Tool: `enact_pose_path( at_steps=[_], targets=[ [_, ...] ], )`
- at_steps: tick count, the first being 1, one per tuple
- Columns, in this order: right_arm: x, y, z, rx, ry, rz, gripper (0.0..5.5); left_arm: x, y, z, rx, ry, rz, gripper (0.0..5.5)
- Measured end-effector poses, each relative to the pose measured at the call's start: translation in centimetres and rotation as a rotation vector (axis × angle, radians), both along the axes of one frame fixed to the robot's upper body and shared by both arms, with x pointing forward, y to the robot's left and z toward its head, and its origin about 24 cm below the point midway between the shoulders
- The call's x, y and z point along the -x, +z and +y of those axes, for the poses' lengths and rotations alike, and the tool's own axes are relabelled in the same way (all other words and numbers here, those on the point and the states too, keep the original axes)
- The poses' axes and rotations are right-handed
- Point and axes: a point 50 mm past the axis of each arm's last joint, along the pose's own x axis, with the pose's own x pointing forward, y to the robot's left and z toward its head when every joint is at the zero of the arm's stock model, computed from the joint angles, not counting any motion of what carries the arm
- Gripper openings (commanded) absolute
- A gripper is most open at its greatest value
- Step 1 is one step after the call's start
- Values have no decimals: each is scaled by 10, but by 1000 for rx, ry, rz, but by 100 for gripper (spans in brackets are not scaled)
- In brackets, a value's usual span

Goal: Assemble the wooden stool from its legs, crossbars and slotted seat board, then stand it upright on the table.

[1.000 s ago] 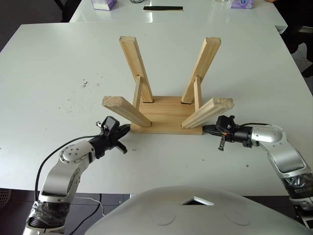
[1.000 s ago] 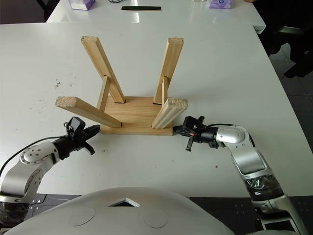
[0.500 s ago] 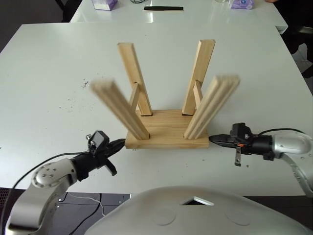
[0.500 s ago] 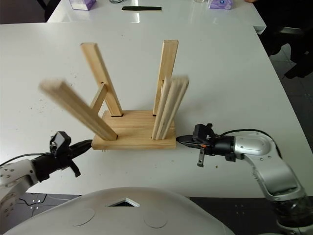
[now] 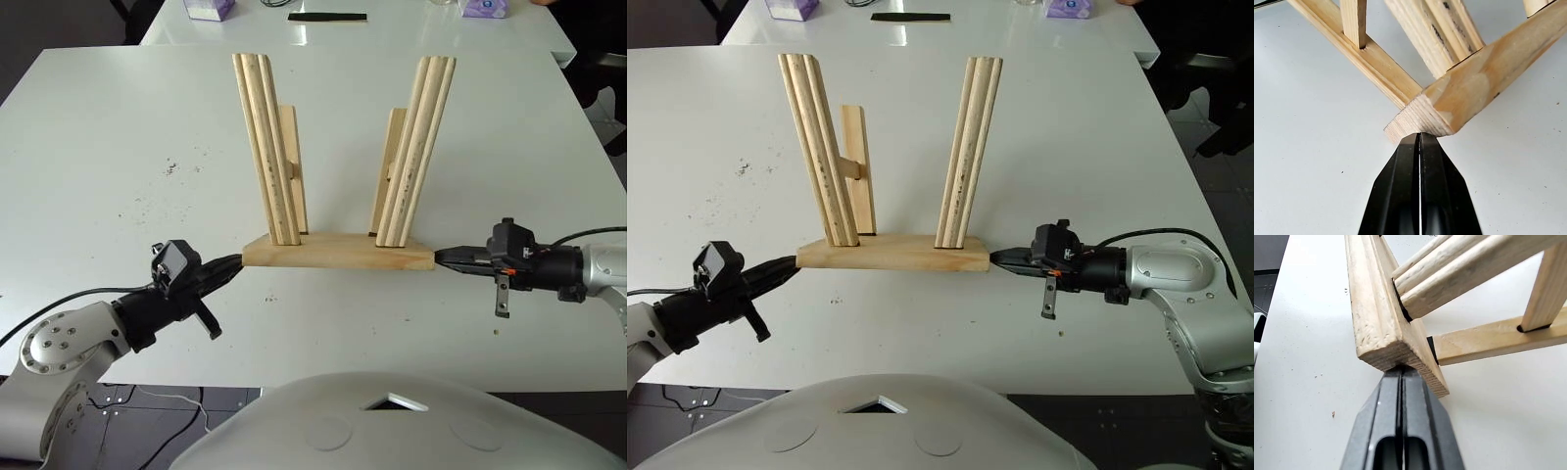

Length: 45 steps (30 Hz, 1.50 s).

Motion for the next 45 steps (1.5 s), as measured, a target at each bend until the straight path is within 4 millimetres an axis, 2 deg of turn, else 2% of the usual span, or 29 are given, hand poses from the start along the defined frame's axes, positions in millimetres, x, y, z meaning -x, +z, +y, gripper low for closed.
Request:
enact_pose_path(
  at_steps=[4, 9, 13, 19, 21, 23, 24, 25, 27, 29, 32, 37, 45],
  targets=[
    [-4, 3, 0, -11, 5, -11, 0, -3, 5, 2, -9, -11, -22, 2],
    [-13, -5, -3, -14, -20, -8, 0, -5, -3, -3, 13, -57, 15, 2],
    [-17, -15, -8, -2, -52, 10, 0, -16, -12, 15, -41, 2, 25, 2],
    [-20, -22, -15, 15, -76, 15, 0, -18, -22, 36, -89, 70, 33, 2],
    [-25, -34, -29, 100, -113, 0, 19, -17, -33, 46, -137, 90, 47, 26],
    [-28, -56, -43, 205, -149, 0, 42, -14, -56, 56, -220, 118, 90, 59],
    [-30, -69, -46, 232, -177, 7, 58, -11, -70, 58, -237, 127, 115, 75],
    [-29, -80, -45, 225, -191, 30, 73, -12, -74, 52, -223, 120, 86, 89],
    [-32, -79, -31, 154, -160, 15, 98, -18, -77, 39, -191, 69, 47, 114],
    [-37, -72, -25, 118, -129, -4, 127, -22, -77, 34, -189, 31, 26, 144],
    [-42, -65, -26, 125, -82, -7, 176, -28, -77, 35, -190, -10, 10, 195],
    [-41, -68, -28, 145, -24, 38, 241, -37, -77, 32, -214, -117, -34, 262],
    [-48, -66, -17, 135, 83, 46, 366, -55, -81, 26, -223, -231, -118, 388]
  ],
)
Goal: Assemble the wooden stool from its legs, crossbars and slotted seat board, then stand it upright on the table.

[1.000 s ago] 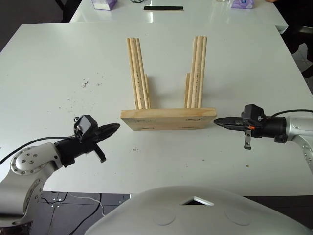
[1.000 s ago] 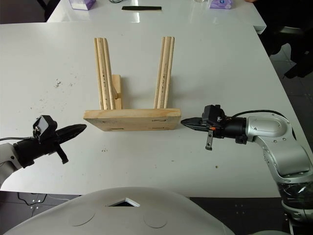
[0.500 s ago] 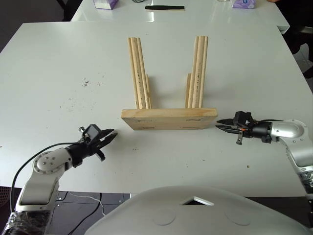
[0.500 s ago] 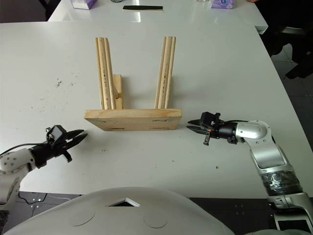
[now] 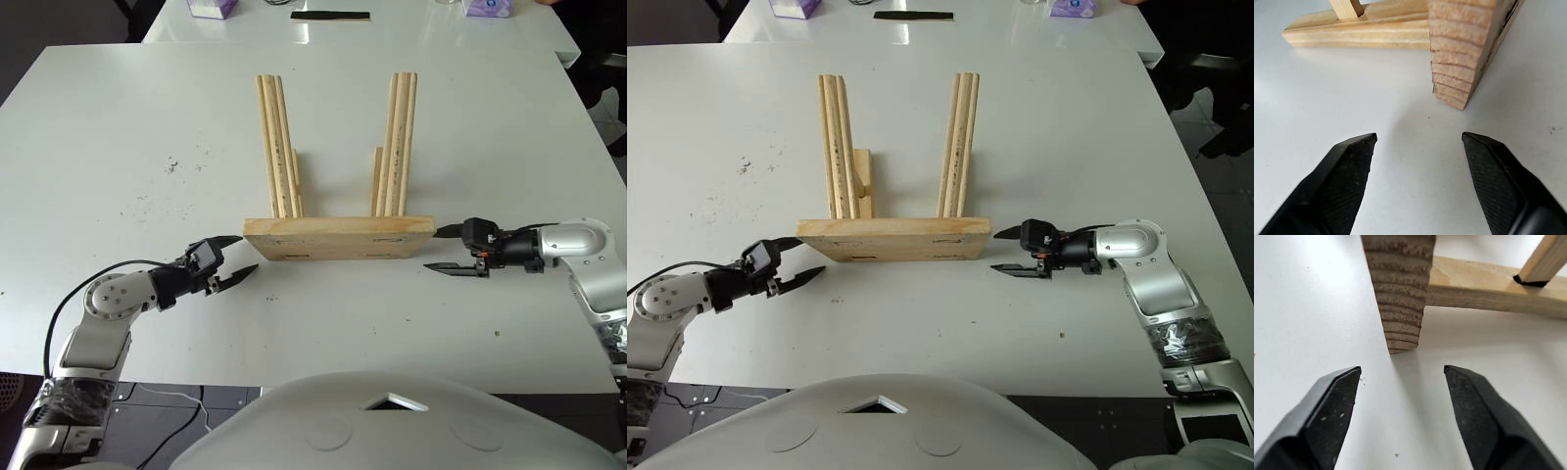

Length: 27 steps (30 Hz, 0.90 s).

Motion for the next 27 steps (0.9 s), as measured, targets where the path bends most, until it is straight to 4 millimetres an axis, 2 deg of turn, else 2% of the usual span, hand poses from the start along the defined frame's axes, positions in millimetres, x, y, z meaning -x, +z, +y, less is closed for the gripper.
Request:
enact_pose_path(
  at_steps=[5, 17, 20, 27],
  targets=[
    [-4, -7, 6, 13, 38, 11, 425, -4, -3, -8, 22, -113, 25, 392],
    [-12, -25, 31, -46, 38, 29, 425, -28, -4, -23, 38, -247, 21, 392],
    [-16, -26, 36, -60, 35, 27, 384, -29, -6, -30, 57, -273, 11, 365],
    [-18, -27, 37, -77, 25, 62, 281, -32, -7, -30, 52, -309, 5, 260]
  ],
)
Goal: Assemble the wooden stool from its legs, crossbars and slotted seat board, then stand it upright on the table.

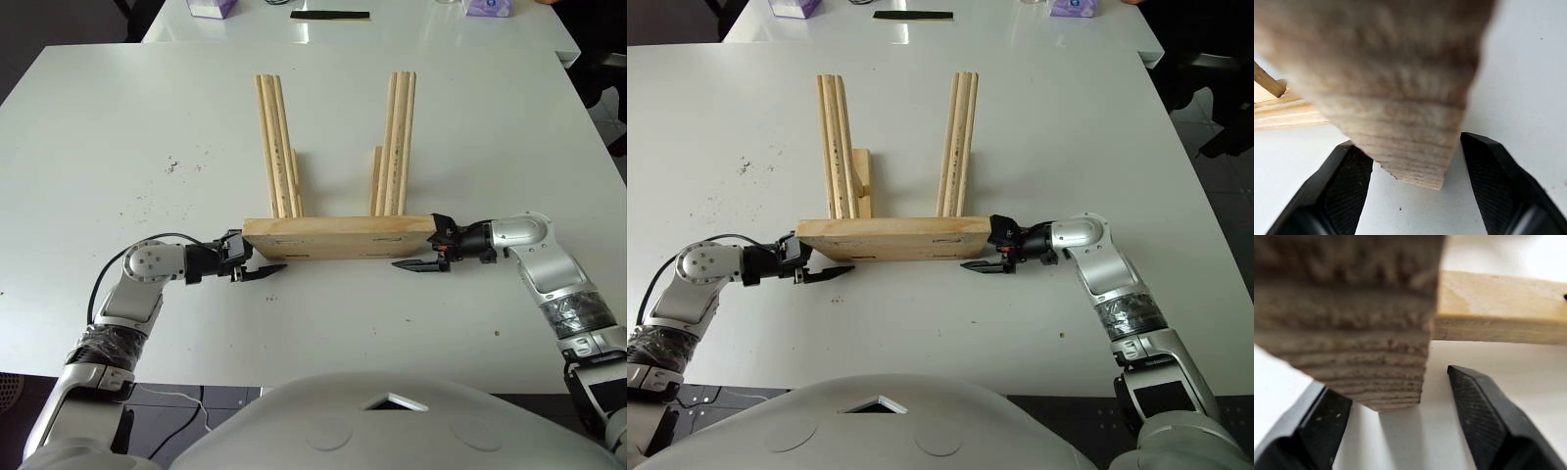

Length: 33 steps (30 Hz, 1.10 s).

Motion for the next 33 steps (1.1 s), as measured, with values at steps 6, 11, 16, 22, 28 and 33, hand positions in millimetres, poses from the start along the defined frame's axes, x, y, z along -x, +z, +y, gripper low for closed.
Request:
enact_pose_path(
  at_steps=[6, 11, 16, 22, 28, 33],
  targets=[
    [1, 4, 1, -32, 20, 12, 194, -1, 1, 0, 7, 0, 19, 172],
    [5, 15, -3, -30, 41, 47, 141, 7, 9, -4, 54, -1, 133, 153],
    [16, 41, -10, -93, 38, 139, 139, 16, 29, -2, 155, 16, 243, 153],
    [24, 70, -17, -215, -15, 276, 139, 35, 48, 1, 326, 60, 362, 153],
    [29, 89, -27, -384, -71, 366, 140, 41, 59, 0, 525, 86, 400, 156],
    [27, 105, -28, -606, -144, 395, 140, 41, 64, -2, 764, 158, 407, 162]
  ],
)
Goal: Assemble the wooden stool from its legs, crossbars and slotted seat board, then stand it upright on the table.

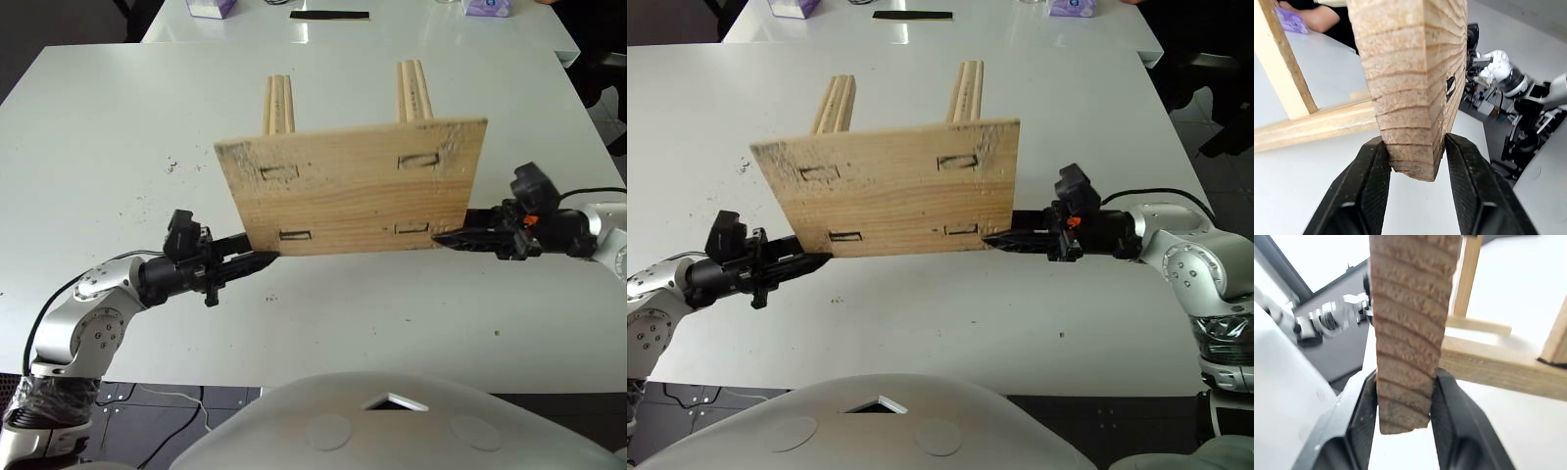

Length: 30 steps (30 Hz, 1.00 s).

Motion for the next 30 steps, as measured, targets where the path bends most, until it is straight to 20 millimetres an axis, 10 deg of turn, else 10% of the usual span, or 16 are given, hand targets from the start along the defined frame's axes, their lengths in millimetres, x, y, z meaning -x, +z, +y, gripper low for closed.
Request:
enact_pose_path(
  at_steps=[10, 16, 25, 30],
  targets=[
    [-18, 3, 36, -535, -354, 195, 140, -21, 27, -27, 505, 346, 36, 161],
    [-19, 8, 72, -652, -479, 366, 140, -44, 60, -37, 804, 593, 193, 142],
    [-24, 73, 104, -805, -654, 623, 135, -47, 118, -49, 1096, 729, 504, 129],
    [-32, 68, 102, -729, -777, 795, 132, -49, 105, -52, 1068, 831, 680, 129]
  ],
)
